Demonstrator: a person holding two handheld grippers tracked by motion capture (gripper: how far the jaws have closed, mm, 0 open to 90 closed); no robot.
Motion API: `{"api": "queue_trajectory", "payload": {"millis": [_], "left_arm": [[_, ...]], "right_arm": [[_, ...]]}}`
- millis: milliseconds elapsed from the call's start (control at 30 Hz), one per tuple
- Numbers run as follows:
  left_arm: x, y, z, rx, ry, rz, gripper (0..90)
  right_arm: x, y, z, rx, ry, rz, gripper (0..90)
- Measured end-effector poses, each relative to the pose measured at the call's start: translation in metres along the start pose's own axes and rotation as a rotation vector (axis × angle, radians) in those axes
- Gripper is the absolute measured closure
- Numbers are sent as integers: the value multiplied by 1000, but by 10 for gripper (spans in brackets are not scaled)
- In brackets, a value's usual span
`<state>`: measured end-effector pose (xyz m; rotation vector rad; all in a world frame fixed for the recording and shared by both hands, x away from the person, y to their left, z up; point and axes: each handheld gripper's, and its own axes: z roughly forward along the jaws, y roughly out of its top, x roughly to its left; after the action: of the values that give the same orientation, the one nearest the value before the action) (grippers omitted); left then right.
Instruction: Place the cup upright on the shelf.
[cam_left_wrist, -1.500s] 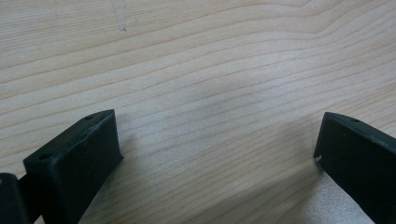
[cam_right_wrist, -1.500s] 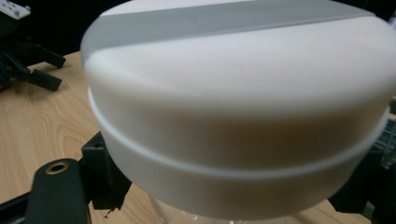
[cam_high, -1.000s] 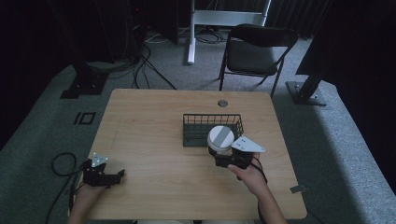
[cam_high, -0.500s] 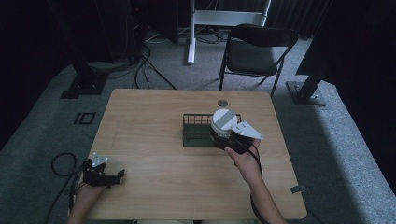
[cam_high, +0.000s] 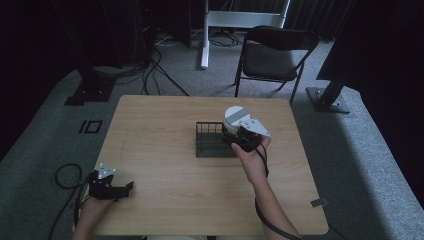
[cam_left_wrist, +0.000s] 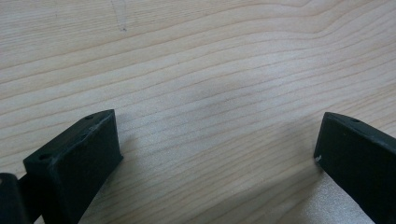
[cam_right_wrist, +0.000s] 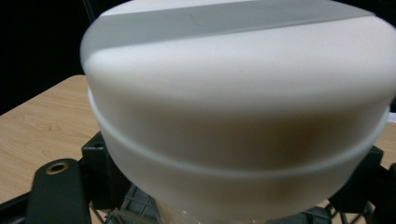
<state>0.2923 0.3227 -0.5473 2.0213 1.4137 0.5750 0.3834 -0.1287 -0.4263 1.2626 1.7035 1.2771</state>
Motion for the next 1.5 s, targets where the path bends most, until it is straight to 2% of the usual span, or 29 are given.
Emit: {"api": "queue_trajectory", "payload": {"millis": [300,500,1100,1500], "left_arm": [[0,0,0,1,-1,0,5],[0,0,0,1,-1,1,5],[0,0,0,1,-1,1,5],[0,0,0,1,-1,0,6]], "right_arm": [[2,-1,22,44,-42,-6,183],[2,-5,34,66,-52,24,183],[8,-19,52,122,-63,38,183],[10,-24,60,165,-68,27,182]]}}
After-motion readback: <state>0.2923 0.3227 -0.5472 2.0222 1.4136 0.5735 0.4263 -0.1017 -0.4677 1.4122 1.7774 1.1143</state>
